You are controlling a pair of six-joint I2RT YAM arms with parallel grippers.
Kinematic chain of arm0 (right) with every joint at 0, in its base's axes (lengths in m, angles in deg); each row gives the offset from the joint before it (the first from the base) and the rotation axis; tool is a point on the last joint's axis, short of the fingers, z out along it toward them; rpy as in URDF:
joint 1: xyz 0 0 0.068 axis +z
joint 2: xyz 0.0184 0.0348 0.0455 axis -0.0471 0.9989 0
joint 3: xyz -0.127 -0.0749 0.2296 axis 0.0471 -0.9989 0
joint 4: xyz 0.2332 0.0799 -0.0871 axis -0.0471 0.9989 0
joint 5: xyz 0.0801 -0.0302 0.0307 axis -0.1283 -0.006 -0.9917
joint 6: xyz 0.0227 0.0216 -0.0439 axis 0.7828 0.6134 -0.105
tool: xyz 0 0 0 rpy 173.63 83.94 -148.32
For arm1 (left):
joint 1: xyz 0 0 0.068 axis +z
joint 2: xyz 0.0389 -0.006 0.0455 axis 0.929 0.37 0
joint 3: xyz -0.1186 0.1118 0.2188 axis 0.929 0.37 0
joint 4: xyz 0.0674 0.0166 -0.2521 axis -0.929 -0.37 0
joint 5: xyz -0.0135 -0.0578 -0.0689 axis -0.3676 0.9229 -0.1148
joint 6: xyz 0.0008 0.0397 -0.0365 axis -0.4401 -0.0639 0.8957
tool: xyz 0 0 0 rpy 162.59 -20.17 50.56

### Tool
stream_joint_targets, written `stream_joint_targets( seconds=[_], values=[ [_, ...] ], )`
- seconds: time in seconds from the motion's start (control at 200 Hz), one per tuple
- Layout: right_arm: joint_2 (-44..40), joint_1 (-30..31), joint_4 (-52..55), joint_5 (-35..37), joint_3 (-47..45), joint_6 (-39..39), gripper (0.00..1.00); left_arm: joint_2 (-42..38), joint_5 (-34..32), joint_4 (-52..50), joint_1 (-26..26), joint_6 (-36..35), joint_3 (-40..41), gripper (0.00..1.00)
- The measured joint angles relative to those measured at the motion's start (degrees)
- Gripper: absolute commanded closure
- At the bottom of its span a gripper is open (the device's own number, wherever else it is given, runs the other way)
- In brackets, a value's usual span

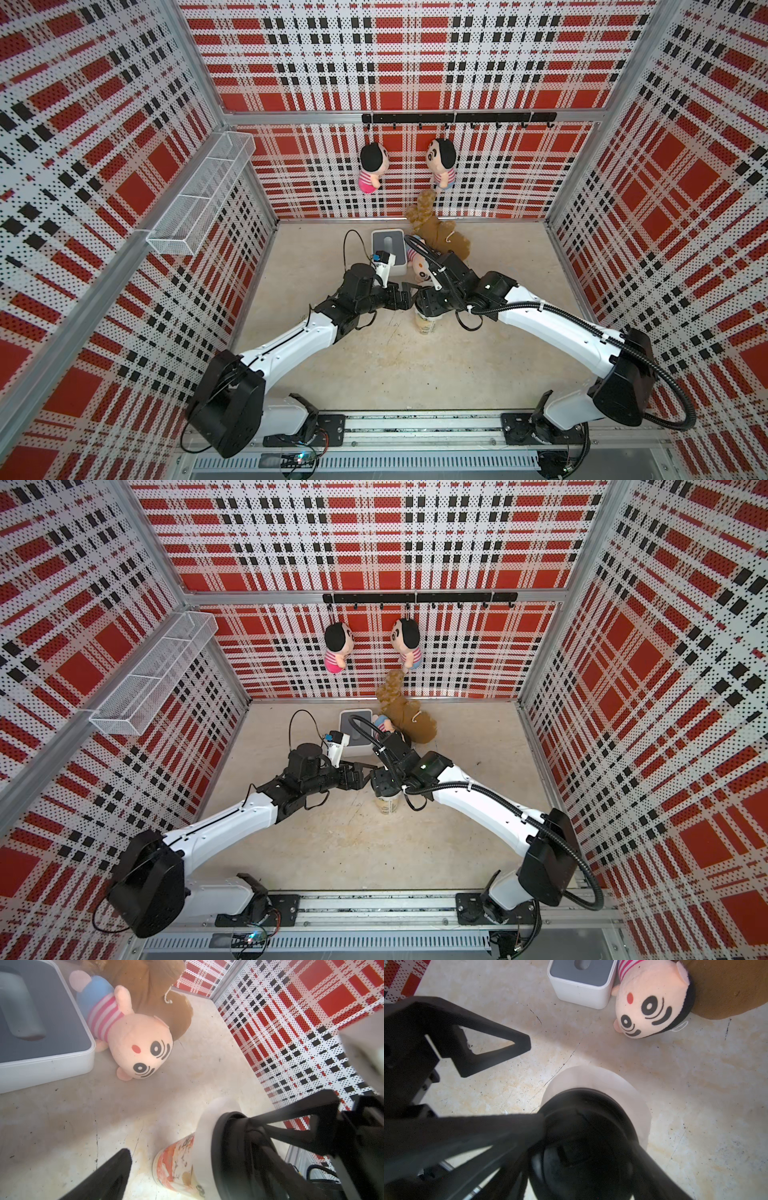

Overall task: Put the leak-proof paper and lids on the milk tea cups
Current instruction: Secure the cup lid on the cup.

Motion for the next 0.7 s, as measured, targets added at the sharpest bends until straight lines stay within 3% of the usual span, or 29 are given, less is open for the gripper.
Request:
stream_joint_targets(
  seconds=[0.701],
  values=[
    [-8.15, 2.58, -22.75, 4.22, -18.05, -1.84, 0.48, 1.79, -1.33, -3.54, -1.44, -3.93, -5.07, 0.00]
  ],
)
